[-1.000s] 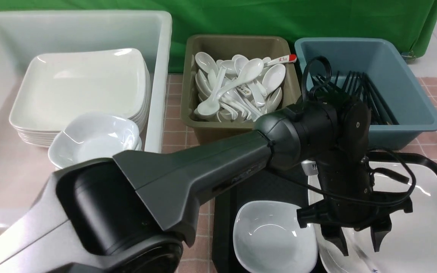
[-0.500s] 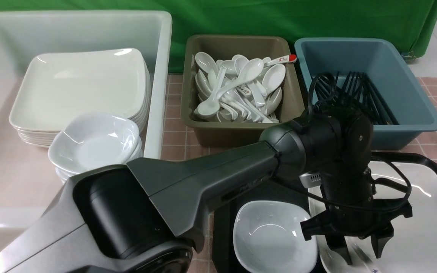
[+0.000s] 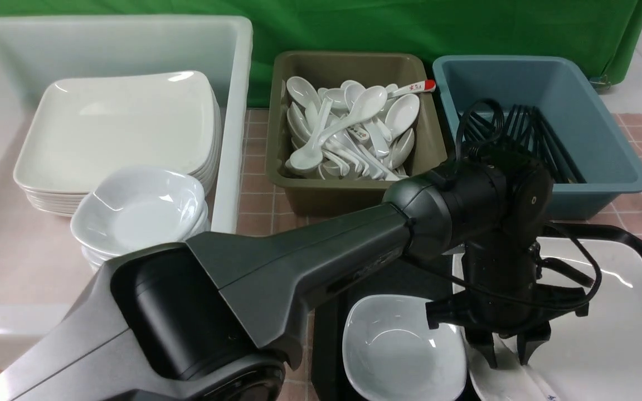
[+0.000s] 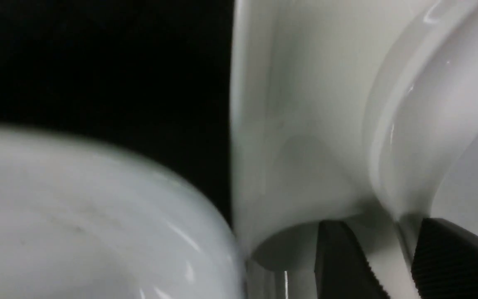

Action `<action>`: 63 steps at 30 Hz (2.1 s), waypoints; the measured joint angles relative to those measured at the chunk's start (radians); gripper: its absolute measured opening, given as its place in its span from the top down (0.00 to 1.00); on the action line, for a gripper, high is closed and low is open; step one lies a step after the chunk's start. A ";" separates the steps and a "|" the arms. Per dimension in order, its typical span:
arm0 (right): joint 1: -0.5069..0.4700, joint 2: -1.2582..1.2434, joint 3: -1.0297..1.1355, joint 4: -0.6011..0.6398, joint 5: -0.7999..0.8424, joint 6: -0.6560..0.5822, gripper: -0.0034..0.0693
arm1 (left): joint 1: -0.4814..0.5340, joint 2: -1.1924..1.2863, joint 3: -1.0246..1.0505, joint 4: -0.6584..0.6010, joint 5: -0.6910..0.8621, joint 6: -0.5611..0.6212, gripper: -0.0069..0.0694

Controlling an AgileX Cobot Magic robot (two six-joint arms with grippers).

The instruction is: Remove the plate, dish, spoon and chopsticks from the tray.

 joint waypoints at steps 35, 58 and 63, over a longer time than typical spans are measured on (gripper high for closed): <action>0.000 0.000 0.000 0.000 0.004 0.016 0.63 | 0.028 0.065 -0.170 0.169 -0.038 0.503 0.36; 0.000 0.000 0.000 0.000 0.004 0.019 0.62 | 0.059 0.040 -0.169 0.143 0.003 0.477 0.83; 0.000 0.000 0.000 0.000 0.005 0.019 0.62 | 0.084 -0.040 -0.169 0.147 0.006 0.499 0.83</action>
